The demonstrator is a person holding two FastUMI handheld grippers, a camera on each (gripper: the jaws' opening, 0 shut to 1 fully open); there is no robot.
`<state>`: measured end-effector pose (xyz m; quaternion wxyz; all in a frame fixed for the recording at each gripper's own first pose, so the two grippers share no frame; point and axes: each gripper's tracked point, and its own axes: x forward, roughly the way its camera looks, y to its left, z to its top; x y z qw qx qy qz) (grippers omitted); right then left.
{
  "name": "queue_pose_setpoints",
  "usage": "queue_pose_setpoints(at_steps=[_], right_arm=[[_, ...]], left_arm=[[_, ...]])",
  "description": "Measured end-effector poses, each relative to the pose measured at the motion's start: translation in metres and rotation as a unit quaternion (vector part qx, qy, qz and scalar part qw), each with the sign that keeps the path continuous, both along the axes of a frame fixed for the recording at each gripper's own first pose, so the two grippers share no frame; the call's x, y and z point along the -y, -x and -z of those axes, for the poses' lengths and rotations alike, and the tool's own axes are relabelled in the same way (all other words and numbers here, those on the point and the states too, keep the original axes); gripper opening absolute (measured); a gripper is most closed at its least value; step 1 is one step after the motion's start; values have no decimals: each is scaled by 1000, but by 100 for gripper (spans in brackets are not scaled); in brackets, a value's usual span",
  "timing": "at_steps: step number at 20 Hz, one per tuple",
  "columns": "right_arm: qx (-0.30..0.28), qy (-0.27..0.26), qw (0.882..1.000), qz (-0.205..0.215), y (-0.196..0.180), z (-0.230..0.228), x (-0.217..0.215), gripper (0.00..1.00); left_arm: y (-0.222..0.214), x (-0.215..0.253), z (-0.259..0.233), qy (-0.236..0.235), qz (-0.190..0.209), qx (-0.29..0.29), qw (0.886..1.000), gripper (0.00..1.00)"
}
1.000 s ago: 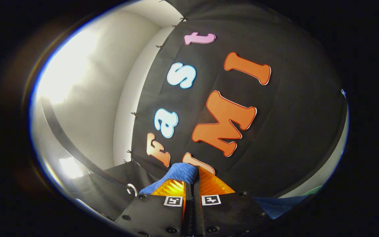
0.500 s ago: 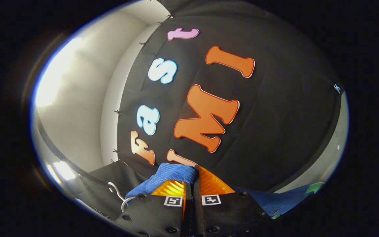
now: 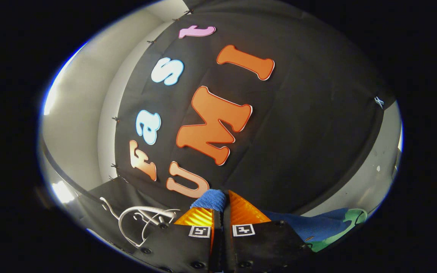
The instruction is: Grasp the clothes on the hanger with both hands and then place them into the laundry hamper below.
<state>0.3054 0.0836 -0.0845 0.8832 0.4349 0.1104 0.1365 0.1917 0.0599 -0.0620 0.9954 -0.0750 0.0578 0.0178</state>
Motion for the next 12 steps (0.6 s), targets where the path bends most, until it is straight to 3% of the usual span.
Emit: queue_pose_setpoints(at_steps=[7,12], right_arm=[[-17,35,999,-23,33,18,-5,8],[-26,76,997,-12,56,35,-3,8]], left_arm=[[19,14,16,7,10,-7,1000,3],[30,38,28,16,20,-6,1000,1]])
